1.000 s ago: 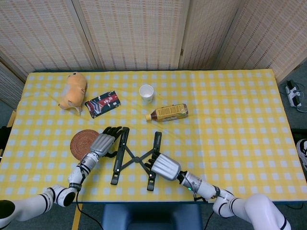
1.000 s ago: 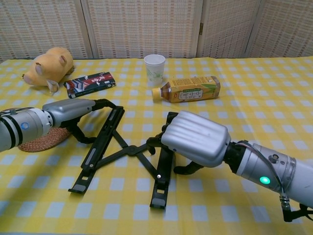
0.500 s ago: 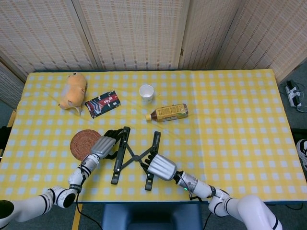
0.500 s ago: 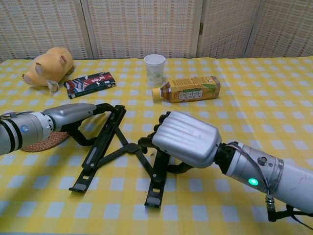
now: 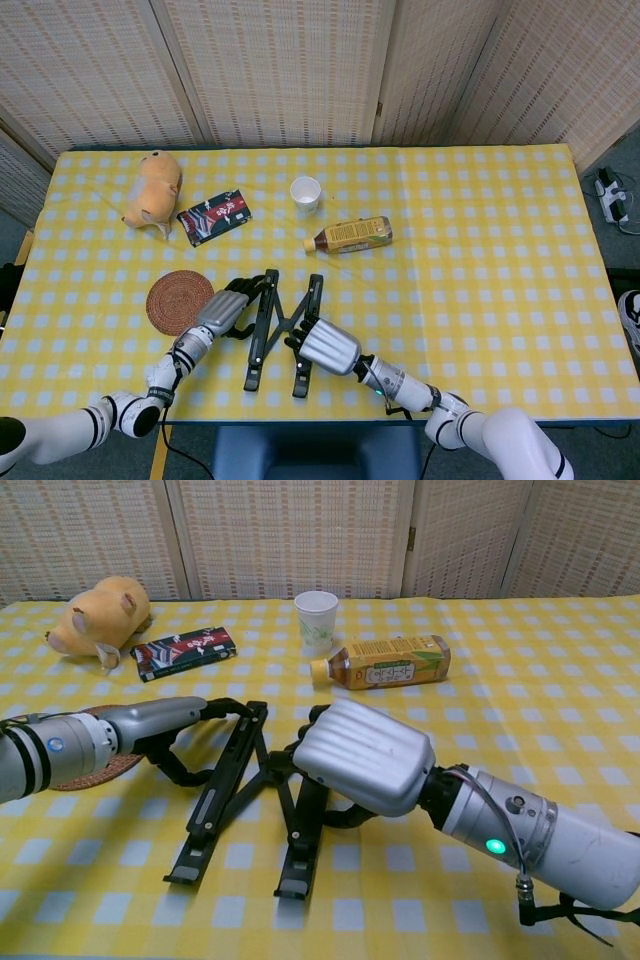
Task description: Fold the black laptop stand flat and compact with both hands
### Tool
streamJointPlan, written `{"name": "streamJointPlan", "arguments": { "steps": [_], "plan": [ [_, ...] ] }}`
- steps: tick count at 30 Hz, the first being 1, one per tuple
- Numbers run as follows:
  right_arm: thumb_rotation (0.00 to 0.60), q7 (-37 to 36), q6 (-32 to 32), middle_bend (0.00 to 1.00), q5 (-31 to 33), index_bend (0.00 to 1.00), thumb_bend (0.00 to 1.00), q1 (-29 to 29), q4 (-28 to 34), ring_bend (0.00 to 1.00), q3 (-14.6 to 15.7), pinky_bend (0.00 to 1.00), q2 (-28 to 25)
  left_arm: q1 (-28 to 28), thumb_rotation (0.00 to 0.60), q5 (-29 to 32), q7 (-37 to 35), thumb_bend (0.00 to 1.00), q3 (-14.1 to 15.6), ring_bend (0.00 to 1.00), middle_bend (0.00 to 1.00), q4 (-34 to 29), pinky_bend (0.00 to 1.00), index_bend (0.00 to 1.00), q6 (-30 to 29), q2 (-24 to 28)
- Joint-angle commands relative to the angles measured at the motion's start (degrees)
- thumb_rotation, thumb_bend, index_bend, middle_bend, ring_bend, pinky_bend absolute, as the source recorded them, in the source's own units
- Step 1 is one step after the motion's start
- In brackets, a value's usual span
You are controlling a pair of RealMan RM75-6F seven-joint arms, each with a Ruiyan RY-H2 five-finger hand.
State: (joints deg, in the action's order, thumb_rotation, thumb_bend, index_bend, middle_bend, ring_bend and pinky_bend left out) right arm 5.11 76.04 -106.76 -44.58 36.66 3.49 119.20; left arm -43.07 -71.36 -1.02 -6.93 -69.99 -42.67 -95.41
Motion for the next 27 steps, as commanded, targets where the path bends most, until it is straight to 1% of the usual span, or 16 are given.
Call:
{"name": "streamJointPlan", "arguments": {
  "steps": [1, 10, 13, 15, 17, 18, 20, 21, 23, 24, 25, 26, 27],
  "plan": [
    [0.600, 0.2, -0.1, 0.61, 0.0, 0.43, 0.22, -0.2, -0.2, 0.56, 0.1, 0.44, 0.2, -0.1, 0.600, -0.1, 0.0, 0.21, 0.1, 0.00, 0.00, -0.5, 0.00, 0.02, 0.0, 0.0],
    [0.600, 0.9, -0.5, 0.61, 0.2, 0.43, 0.22, -0.5, -1.1, 0.56, 0.8, 0.44, 1.2, -0.4, 0.600, 0.0, 0.1, 0.21, 0.2, 0.00, 0.00, -2.2, 0.00, 0.02, 0.0, 0.2],
    [0.600, 1.2, -0.4, 0.60, 0.3, 0.43, 0.22, -0.4, -0.2, 0.56, 1.0, 0.44, 0.7, -0.3, 0.600, 0.3, 0.7, 0.21, 0.1, 0.00, 0.00, -2.3, 0.00, 0.02, -0.5, 0.6],
    [0.600, 1.8, -0.5, 0.54, 0.4, 0.36, 0.22, -0.4, 1.5, 0.56, 1.0, 0.44, -0.4, -0.1, 0.600, 0.6, 1.0, 0.21, 0.0, 0.00, 0.00, -2.6, 0.00, 0.01, -0.8, 1.2],
    [0.600, 3.2, -1.1, 0.49, 0.5, 0.29, 0.22, -0.9, 4.8, 0.53, 0.9, 0.44, -2.5, 0.3, 0.600, 0.6, 0.9, 0.21, -0.2, 0.00, 0.00, -3.6, 0.00, 0.00, -1.7, 2.2],
    [0.600, 3.8, -1.7, 0.45, 0.7, 0.24, 0.22, -1.2, 6.9, 0.49, 0.7, 0.44, -3.7, 0.5, 0.600, 0.4, 0.8, 0.21, -0.3, 0.00, 0.00, -4.1, 0.00, 0.00, -2.2, 2.7],
    [0.600, 5.3, -4.6, 0.39, 1.5, 0.15, 0.22, -2.4, 13.2, 0.43, 0.1, 0.45, -7.2, 1.2, 0.600, -0.1, 0.7, 0.21, -0.4, 0.00, 0.00, -5.3, 0.00, 0.00, -3.7, 4.1],
    [0.600, 6.0, -6.2, 0.33, 2.1, 0.08, 0.22, -3.0, 16.4, 0.39, -0.4, 0.44, -8.9, 1.5, 0.600, -0.2, 0.5, 0.21, -0.4, 0.00, 0.00, -5.9, 0.00, 0.00, -4.4, 4.7],
    [0.600, 8.4, -11.3, 0.26, 3.9, 0.02, 0.22, -4.8, 24.1, 0.33, -1.5, 0.37, -13.2, 2.2, 0.600, -0.5, 0.0, 0.21, -0.5, 0.00, 0.00, -7.4, 0.00, 0.00, -5.6, 6.4],
    [0.600, 9.6, -13.8, 0.22, 4.9, 0.00, 0.22, -5.6, 27.3, 0.30, -2.1, 0.32, -15.1, 2.5, 0.600, -0.7, -0.3, 0.21, -0.6, 0.00, 0.00, -8.2, 0.00, 0.00, -6.1, 7.2],
    [0.600, 11.6, -17.2, 0.17, 6.3, 0.00, 0.22, -6.7, 31.2, 0.26, -3.0, 0.24, -17.3, 2.9, 0.600, -0.9, -0.6, 0.21, -0.6, 0.00, 0.00, -9.1, 0.00, 0.00, -6.7, 8.3],
    [0.600, 13.2, -19.9, 0.15, 7.5, 0.00, 0.22, -7.5, 34.0, 0.24, -3.5, 0.21, -18.9, 3.2, 0.600, -1.0, -0.8, 0.21, -0.6, 0.00, 0.00, -9.7, 0.00, 0.00, -7.1, 9.0],
    [0.600, 14.5, -22.8, 0.10, 8.9, 0.00, 0.22, -8.3, 36.5, 0.19, -4.1, 0.13, -20.5, 3.5, 0.600, -1.2, -1.1, 0.21, -0.6, 0.00, 0.00, -10.4, 0.00, 0.00, -7.5, 9.7]
  ]
}}
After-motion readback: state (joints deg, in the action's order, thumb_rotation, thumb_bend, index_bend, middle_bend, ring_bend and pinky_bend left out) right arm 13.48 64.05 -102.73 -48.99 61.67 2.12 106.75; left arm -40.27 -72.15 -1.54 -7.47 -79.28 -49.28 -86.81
